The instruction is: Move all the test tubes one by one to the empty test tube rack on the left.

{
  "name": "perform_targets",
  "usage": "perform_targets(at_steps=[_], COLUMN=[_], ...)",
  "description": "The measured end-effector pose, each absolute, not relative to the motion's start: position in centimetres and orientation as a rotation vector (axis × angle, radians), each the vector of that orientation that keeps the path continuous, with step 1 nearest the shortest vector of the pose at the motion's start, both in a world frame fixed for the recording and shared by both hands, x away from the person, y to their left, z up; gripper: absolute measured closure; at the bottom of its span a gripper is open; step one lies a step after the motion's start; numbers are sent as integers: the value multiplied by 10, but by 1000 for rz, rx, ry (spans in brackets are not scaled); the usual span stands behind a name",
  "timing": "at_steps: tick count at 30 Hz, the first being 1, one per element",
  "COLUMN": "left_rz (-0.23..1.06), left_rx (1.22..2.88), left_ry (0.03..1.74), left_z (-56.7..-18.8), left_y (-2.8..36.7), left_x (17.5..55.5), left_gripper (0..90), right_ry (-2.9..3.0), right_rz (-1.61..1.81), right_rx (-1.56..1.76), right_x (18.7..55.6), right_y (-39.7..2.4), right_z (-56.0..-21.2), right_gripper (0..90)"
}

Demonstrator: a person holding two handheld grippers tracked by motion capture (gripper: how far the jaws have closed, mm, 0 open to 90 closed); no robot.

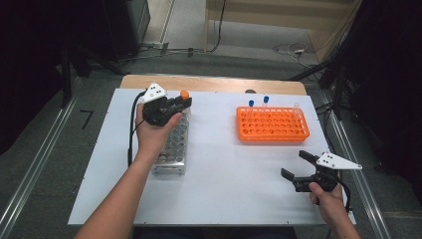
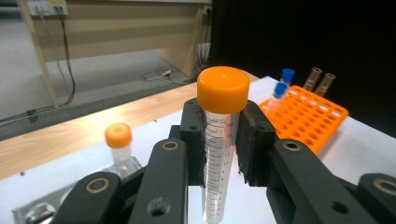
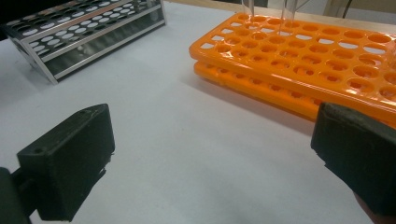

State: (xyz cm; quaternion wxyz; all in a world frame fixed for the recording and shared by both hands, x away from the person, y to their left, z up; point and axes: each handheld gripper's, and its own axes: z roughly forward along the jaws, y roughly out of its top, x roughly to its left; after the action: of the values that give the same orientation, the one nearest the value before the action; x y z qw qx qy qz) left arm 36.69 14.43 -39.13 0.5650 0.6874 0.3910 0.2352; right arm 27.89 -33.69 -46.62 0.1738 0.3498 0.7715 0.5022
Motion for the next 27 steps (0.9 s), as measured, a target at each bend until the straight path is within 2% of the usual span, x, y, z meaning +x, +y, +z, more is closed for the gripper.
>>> perform_targets(at_steps=[19, 27], left_rz=[624, 658], left_rx=[1532, 1595], left_ry=[1071, 1084], left_z=[-410, -419], left_y=[156, 148], left_x=[410, 415], left_gripper=[747, 746], right_ry=[2186, 2184], right_rz=[1423, 1428], right_rx=[995, 1000], right_x=[280, 281], right_y=[-338, -339], right_z=[-469, -470], right_gripper=[0, 0])
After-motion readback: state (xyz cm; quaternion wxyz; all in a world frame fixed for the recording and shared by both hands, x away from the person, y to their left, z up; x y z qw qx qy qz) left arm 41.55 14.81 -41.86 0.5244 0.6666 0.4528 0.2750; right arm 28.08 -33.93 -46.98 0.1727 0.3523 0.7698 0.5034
